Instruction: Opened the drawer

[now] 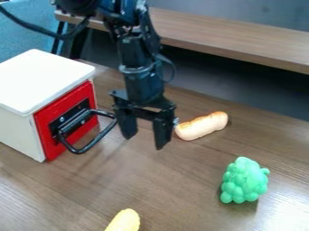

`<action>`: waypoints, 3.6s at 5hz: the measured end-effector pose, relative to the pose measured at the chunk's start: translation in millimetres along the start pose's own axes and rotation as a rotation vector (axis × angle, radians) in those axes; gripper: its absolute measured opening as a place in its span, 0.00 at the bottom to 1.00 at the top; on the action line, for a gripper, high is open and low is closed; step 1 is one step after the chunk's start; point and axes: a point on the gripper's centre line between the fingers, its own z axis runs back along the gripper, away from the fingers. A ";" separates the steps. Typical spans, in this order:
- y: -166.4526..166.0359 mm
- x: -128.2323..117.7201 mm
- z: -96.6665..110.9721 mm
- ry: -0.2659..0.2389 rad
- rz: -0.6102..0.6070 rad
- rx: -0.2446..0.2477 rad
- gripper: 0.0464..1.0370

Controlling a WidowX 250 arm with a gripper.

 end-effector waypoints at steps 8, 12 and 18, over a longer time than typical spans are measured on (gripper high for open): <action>80.0 -24.2 -27.7 -0.086 0.090 0.179 0.96; 5.4 -12.3 -52.1 -0.090 -0.189 -0.013 0.96; -44.3 -15.9 -61.6 -0.007 -0.386 -0.009 0.96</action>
